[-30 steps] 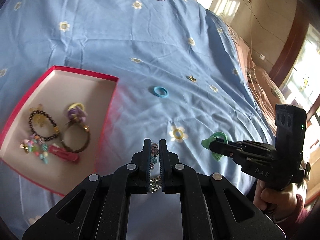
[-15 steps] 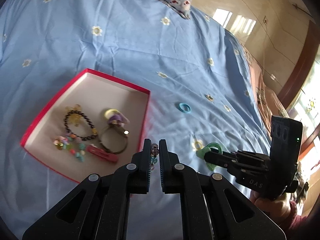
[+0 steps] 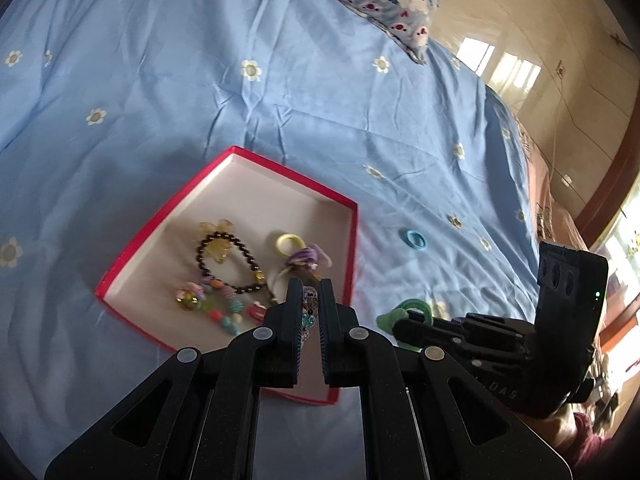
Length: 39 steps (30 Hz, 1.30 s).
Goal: Organize jewelry
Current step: 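Carry the bead bracelet and green scrunchie over the box lid and lower them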
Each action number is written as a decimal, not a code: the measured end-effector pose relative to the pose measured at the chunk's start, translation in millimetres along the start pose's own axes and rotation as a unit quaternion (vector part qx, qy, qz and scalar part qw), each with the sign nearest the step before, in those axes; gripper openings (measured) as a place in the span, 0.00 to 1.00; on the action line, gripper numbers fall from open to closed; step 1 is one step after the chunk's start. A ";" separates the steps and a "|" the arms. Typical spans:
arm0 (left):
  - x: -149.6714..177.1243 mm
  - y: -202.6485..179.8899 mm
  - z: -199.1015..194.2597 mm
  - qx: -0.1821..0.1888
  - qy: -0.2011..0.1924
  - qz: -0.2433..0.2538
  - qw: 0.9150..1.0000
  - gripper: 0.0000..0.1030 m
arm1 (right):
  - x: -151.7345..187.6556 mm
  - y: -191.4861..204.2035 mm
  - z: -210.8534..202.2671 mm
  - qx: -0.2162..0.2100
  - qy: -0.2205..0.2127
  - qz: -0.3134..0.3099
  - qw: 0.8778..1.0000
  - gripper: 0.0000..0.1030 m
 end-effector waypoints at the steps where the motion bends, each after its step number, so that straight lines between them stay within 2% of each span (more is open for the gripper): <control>1: -0.5 2.4 0.6 -0.002 0.000 -0.002 1.000 0.06 | -0.9 1.7 4.1 -0.002 0.003 -0.002 1.000 0.11; 21: 2.3 47.3 29.8 -0.031 0.022 -0.035 0.999 0.06 | -9.4 16.1 81.4 -0.019 0.059 -0.019 0.998 0.11; 39: 15.3 68.0 52.1 -0.050 0.051 -0.048 0.996 0.06 | -7.7 11.1 85.6 -0.016 0.072 -0.012 0.997 0.20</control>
Point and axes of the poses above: each gripper's, at about its wrist camera, not at the fingertips, and z roughly the way its jaws point, y to its left, x to its underside, the point moved 1 cm from there along z, roughly the way its jaws point, and after that the axes turned 7 degrees about -x, right-handed, at the moved point
